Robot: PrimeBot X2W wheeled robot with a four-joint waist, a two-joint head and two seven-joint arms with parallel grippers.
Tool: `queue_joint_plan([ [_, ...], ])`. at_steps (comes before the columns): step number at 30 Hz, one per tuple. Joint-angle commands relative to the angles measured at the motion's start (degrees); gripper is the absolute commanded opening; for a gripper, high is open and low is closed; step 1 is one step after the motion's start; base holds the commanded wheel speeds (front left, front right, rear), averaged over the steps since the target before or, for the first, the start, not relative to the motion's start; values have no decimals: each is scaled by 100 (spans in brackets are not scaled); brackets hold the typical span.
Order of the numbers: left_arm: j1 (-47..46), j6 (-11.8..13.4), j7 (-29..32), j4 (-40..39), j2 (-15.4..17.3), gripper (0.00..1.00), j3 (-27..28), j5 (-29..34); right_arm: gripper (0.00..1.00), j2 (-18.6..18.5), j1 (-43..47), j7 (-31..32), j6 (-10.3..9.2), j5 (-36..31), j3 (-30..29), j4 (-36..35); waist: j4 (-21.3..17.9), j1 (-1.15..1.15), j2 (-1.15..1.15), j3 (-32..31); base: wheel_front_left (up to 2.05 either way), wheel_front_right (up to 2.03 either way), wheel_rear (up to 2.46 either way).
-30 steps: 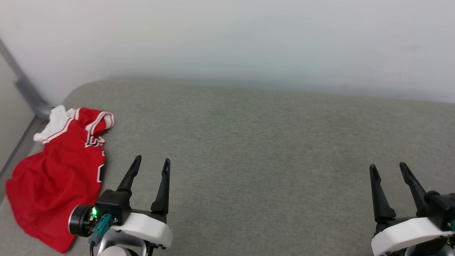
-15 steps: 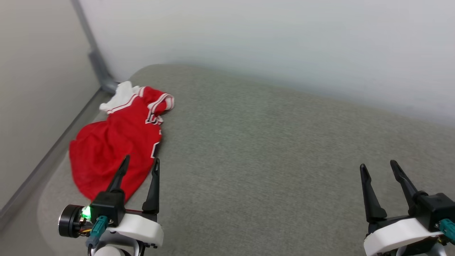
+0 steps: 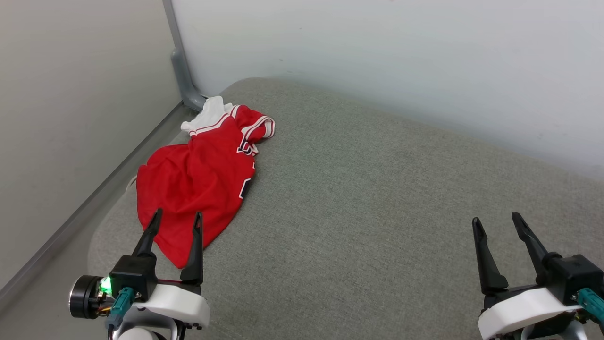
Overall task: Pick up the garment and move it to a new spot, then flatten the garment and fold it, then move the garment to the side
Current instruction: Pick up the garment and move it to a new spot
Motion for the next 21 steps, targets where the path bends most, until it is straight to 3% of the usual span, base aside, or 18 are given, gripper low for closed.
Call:
queue_joint_plan([
  [1,20,-32,-14,17,-31,100,28,46,100,-8,-52,-31,-4,16,5,11,12,0,0,3,0,0,0],
  [9,-344,-93,-14,228,-91,100,212,-120,100,-8,-104,106,-4,-34,23,-47,-88,0,0,169,0,0,0],
  [13,-1015,-260,67,803,-51,100,460,-616,100,-8,-266,272,-4,-154,39,-214,-352,0,0,571,0,0,0],
  [16,-1358,-313,255,999,86,100,557,-775,100,-9,-349,357,-4,-224,53,-286,-487,0,0,771,0,0,0],
  [21,-2229,-444,1126,1491,509,100,646,-1176,100,-8,-564,493,-4,-372,70,-415,-797,0,0,1236,0,0,0],
])
